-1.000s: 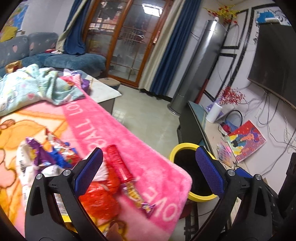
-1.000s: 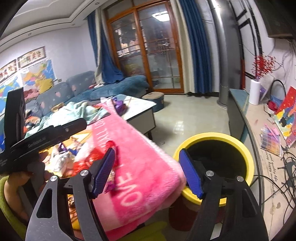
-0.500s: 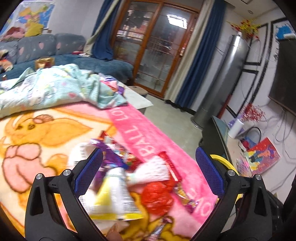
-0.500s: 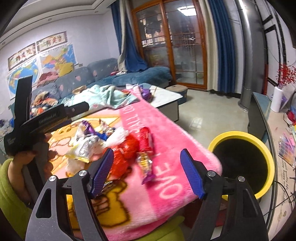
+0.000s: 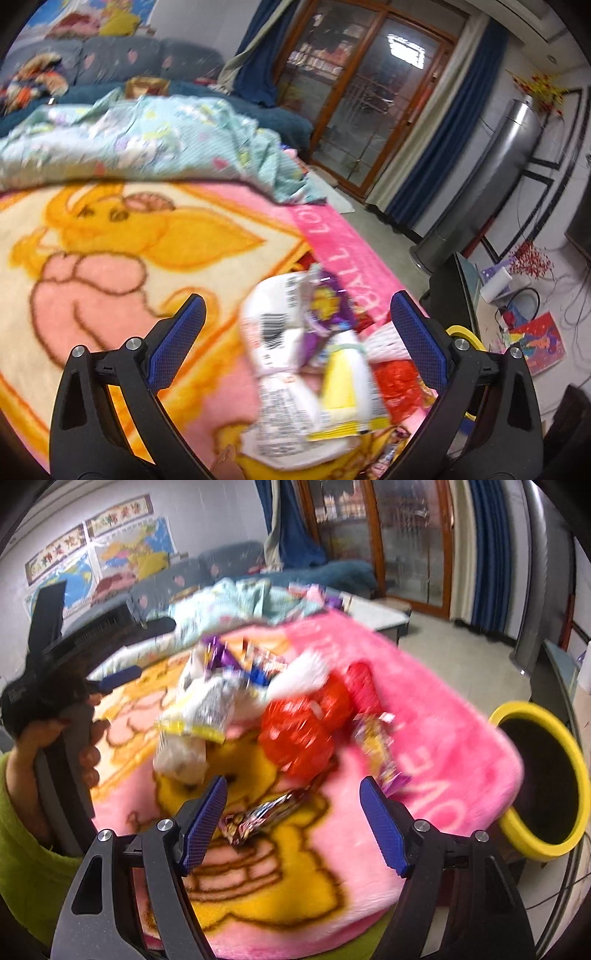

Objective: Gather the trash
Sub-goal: 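Grasp the white printed snack bag with the left gripper while the right grasps the brown chocolate wrapper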

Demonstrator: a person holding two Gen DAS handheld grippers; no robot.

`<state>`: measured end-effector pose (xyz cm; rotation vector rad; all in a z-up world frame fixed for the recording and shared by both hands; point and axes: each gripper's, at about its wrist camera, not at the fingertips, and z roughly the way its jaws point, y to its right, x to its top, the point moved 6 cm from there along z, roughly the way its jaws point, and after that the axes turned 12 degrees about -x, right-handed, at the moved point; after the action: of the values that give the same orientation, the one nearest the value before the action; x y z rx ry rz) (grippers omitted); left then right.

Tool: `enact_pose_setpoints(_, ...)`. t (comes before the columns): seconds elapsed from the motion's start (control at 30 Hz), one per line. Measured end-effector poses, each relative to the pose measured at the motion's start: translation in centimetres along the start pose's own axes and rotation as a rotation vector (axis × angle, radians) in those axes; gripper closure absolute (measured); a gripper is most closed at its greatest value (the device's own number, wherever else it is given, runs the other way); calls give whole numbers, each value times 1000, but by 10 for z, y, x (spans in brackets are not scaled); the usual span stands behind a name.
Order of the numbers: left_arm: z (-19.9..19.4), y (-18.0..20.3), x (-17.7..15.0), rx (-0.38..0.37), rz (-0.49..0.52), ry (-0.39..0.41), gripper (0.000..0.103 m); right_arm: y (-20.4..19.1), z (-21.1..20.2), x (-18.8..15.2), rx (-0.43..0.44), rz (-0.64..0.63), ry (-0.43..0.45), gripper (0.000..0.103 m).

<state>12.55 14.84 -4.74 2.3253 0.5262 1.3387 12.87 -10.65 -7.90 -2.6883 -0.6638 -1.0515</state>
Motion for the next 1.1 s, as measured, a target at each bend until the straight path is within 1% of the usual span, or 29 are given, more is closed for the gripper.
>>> enact_pose_setpoints(0.03, 0, -8, -2, 1, -19, -8, 11, -3, 6, -3, 3, 1, -23, 33)
enact_pose_setpoints(0.1, 2, -19, -6, 0, -50, -27, 15, -8, 16, -9, 6, 9, -63, 36)
enact_pose_setpoints(0.17, 4, -28, -11, -15, -83, -50, 26, -11, 27, -15, 8, 29, -110, 39)
enact_pose_setpoints(0.2, 7, -33, -15, -29, -109, -67, 28, -12, 31, -16, 11, 38, -124, 41)
enact_pose_setpoints(0.27, 14, -39, -23, -65, -158, -103, 35, -11, 39, -21, 16, 65, -162, 44)
enact_pose_setpoints(0.3, 17, -40, -27, -81, -176, -118, 37, -10, 42, -23, 19, 78, -173, 48)
enact_pose_setpoints(0.4, 27, -39, -39, -125, -212, -166, 42, -7, 44, -23, 19, 94, -173, 55)
enact_pose_setpoints(0.47, 34, -36, -47, -138, -220, -200, 49, -5, 43, -24, 23, 95, -172, 60)
enact_pose_setpoints(0.5, 37, -35, -50, -142, -222, -211, 51, -5, 43, -25, 22, 92, -169, 64)
enact_pose_setpoints(0.53, 39, -34, -53, -145, -223, -222, 56, -5, 43, -25, 23, 87, -165, 70)
enact_pose_setpoints(0.57, 40, -35, -55, -148, -226, -227, 60, -5, 41, -25, 27, 80, -160, 72)
enact_pose_setpoints(0.6, 41, -35, -57, -162, -236, -231, 61, -6, 41, -26, 31, 76, -159, 74)
enact_pose_setpoints(0.67, 40, -35, -57, -176, -244, -232, 73, -5, 39, -27, 43, 71, -160, 77)
enact_pose_setpoints(0.7, 38, -34, -55, -177, -243, -229, 73, -5, 39, -27, 50, 70, -161, 80)
enact_pose_setpoints(0.77, 32, -34, -52, -175, -240, -220, 76, -5, 37, -28, 62, 66, -165, 81)
enact_pose_setpoints(0.83, 27, -32, -48, -174, -231, -206, 77, -6, 35, -27, 69, 59, -164, 82)
enact_pose_setpoints(0.97, 13, -30, -35, -133, -187, -165, 78, -5, 27, -28, 81, 48, -156, 83)
enact_pose_setpoints(1.1, -12, -30, -17, -75, -135, -89, 78, -7, 19, -24, 90, 30, -131, 84)
